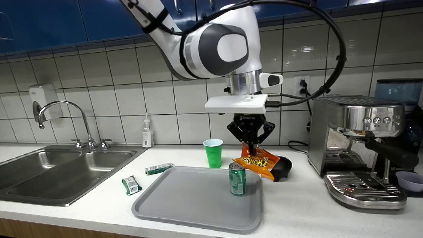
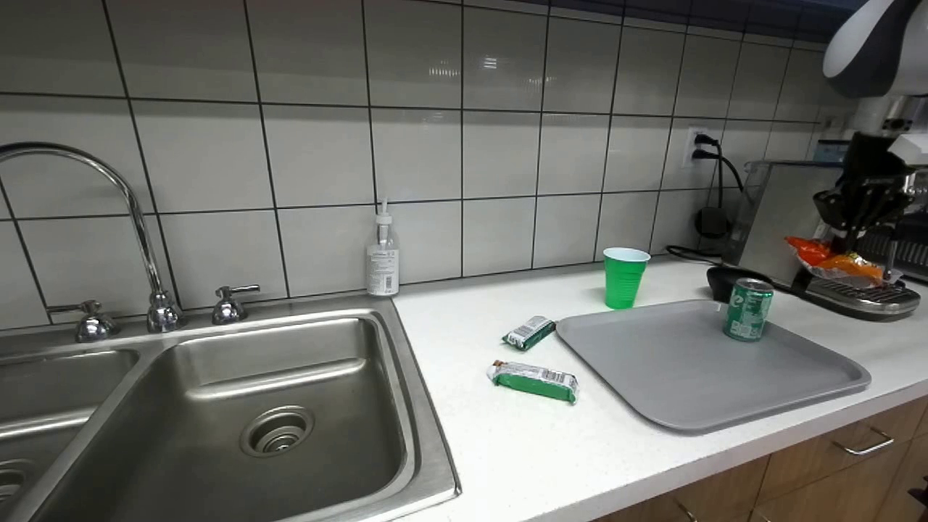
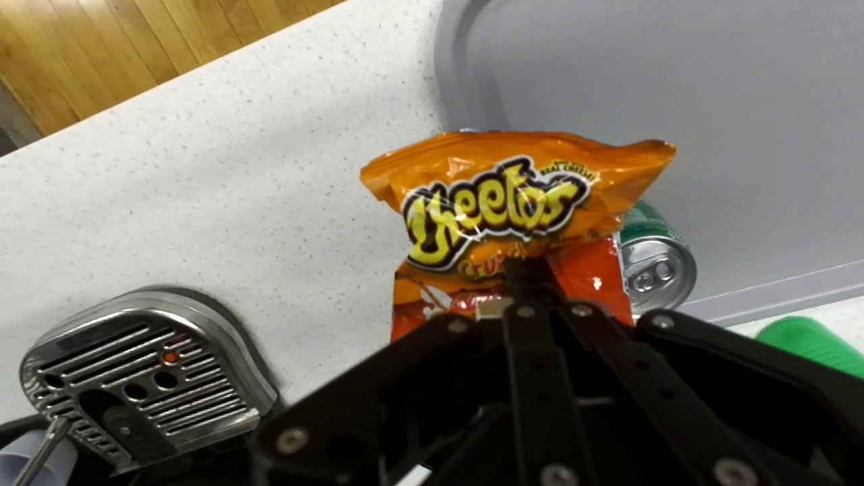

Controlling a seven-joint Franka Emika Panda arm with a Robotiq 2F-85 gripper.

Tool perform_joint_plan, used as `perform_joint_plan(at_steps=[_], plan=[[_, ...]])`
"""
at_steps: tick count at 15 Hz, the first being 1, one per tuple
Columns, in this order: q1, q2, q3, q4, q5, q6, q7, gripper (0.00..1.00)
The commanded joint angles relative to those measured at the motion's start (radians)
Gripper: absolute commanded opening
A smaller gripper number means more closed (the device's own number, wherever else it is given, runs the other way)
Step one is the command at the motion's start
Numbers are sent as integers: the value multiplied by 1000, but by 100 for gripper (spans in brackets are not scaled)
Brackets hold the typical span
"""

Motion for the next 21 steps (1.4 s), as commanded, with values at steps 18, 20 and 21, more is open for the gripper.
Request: perform_joint_plan(at_steps=[18,20,21], plan=[[-138,354,32,295,22,-22,75,0],[-137,368,40,302,22,-24,86,0],[-136,374,42,305,22,-24,93,0]])
